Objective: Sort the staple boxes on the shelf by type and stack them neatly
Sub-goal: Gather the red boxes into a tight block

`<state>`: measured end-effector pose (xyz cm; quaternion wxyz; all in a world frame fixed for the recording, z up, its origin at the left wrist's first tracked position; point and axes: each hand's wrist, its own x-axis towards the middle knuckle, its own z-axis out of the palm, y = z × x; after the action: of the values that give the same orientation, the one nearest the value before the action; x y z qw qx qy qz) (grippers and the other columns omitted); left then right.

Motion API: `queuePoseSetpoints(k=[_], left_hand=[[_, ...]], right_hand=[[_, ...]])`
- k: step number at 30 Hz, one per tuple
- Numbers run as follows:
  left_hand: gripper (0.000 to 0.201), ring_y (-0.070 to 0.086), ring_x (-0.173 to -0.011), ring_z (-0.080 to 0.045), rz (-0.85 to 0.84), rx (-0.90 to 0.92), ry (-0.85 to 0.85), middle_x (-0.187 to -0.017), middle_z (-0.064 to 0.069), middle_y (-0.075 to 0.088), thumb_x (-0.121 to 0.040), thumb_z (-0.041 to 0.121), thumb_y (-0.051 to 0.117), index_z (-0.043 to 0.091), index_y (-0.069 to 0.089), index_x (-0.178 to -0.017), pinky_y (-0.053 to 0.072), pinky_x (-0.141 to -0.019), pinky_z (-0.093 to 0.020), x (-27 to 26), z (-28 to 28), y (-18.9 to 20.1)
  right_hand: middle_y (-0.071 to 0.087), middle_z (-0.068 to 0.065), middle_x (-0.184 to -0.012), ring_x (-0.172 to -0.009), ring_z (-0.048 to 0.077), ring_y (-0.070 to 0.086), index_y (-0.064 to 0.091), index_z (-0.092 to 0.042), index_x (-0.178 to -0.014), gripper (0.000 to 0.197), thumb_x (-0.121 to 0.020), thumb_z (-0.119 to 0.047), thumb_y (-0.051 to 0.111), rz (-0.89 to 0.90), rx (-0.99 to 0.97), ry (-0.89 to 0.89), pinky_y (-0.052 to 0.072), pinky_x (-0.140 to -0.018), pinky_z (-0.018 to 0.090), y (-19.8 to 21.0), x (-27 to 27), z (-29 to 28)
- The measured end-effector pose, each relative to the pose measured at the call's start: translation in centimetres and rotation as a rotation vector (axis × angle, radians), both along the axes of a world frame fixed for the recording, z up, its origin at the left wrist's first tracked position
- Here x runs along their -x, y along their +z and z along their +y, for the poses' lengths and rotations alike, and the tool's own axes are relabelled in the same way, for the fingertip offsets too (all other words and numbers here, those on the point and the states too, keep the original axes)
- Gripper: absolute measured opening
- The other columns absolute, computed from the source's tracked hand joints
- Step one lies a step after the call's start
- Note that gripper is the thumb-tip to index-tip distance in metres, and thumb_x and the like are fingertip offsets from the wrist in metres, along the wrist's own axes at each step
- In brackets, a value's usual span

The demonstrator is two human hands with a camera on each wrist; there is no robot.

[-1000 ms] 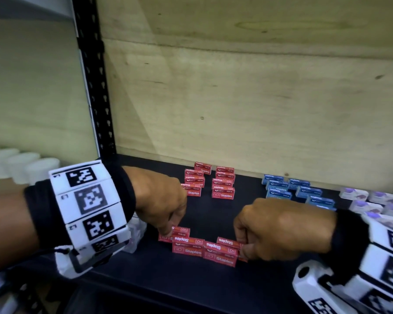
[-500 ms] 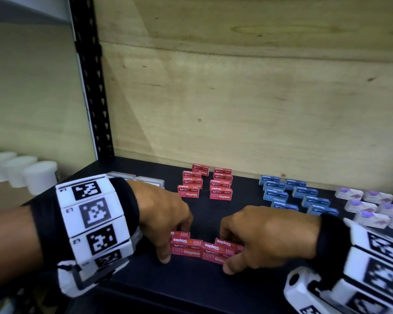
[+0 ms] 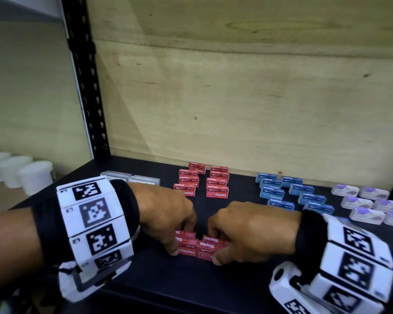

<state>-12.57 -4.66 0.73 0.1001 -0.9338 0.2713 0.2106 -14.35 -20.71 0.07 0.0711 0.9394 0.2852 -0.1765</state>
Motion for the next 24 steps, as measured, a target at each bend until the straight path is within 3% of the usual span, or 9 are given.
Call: queuePoseSetpoints(k=[3, 7, 11, 16, 19, 24], left_hand=[[0.038, 0.050, -0.077, -0.004, 0.010, 0.020, 0.009, -0.086, 0.018, 0.053, -0.083, 0.039, 0.075, 0.030, 0.061, -0.118, 0.041, -0.072, -0.022, -0.07, 0.15, -0.09], [0.040, 0.052, -0.076, -0.001, 0.032, 0.039, 0.021, -0.095, 0.017, 0.058, -0.082, 0.037, 0.076, 0.031, 0.061, -0.119, 0.042, -0.072, -0.020, -0.24, 0.25, -0.12], [0.042, 0.059, -0.091, -0.006, 0.027, 0.056, 0.012, -0.107, 0.013, 0.065, -0.082, 0.037, 0.077, 0.031, 0.061, -0.120, 0.049, -0.082, -0.024, -0.31, 0.23, -0.33], [0.040, 0.055, -0.081, -0.005, 0.028, 0.071, 0.001, -0.101, 0.014, 0.063, -0.081, 0.036, 0.077, 0.032, 0.062, -0.118, 0.050, -0.080, -0.025, -0.41, 0.20, -0.53], [0.041, 0.056, -0.084, -0.005, 0.027, 0.080, -0.001, -0.100, 0.015, 0.061, -0.081, 0.037, 0.078, 0.031, 0.062, -0.118, 0.049, -0.080, -0.024, -0.53, 0.35, -0.62], [0.045, 0.058, -0.083, -0.001, 0.082, 0.101, 0.025, -0.103, 0.017, 0.064, -0.078, 0.035, 0.080, 0.033, 0.061, -0.119, 0.048, -0.078, -0.019, -0.81, 0.57, -0.36]], right_hand=[[0.067, 0.000, -0.106, -0.091, 0.020, 0.064, 0.064, -0.024, -0.116, 0.038, -0.088, -0.050, 0.067, -0.004, -0.004, 0.010, 0.051, -0.072, 0.032, -0.04, 0.03, -0.06], [0.067, 0.000, -0.107, -0.091, 0.020, 0.064, 0.063, -0.023, -0.117, 0.039, -0.089, -0.049, 0.067, -0.008, 0.010, 0.018, 0.051, -0.073, 0.032, -0.09, -0.06, 0.00], [0.066, -0.001, -0.107, -0.092, 0.020, 0.064, 0.063, -0.025, -0.118, 0.040, -0.087, -0.050, 0.068, -0.014, -0.002, 0.015, 0.053, -0.076, 0.033, -0.23, -0.14, 0.11], [0.067, 0.000, -0.106, -0.092, 0.020, 0.064, 0.062, -0.024, -0.120, 0.040, -0.088, -0.048, 0.068, 0.000, 0.010, 0.029, 0.052, -0.073, 0.031, -0.29, -0.34, 0.34], [0.067, 0.001, -0.105, -0.091, 0.022, 0.064, 0.063, -0.023, -0.118, 0.039, -0.089, -0.047, 0.067, -0.006, 0.012, 0.046, 0.051, -0.072, 0.031, -0.31, -0.46, 0.37], [0.068, -0.003, -0.102, -0.090, 0.019, 0.065, 0.065, -0.026, -0.113, 0.042, -0.087, -0.058, 0.063, 0.002, 0.007, 0.050, 0.056, -0.080, 0.035, -0.08, -0.62, 0.15]])
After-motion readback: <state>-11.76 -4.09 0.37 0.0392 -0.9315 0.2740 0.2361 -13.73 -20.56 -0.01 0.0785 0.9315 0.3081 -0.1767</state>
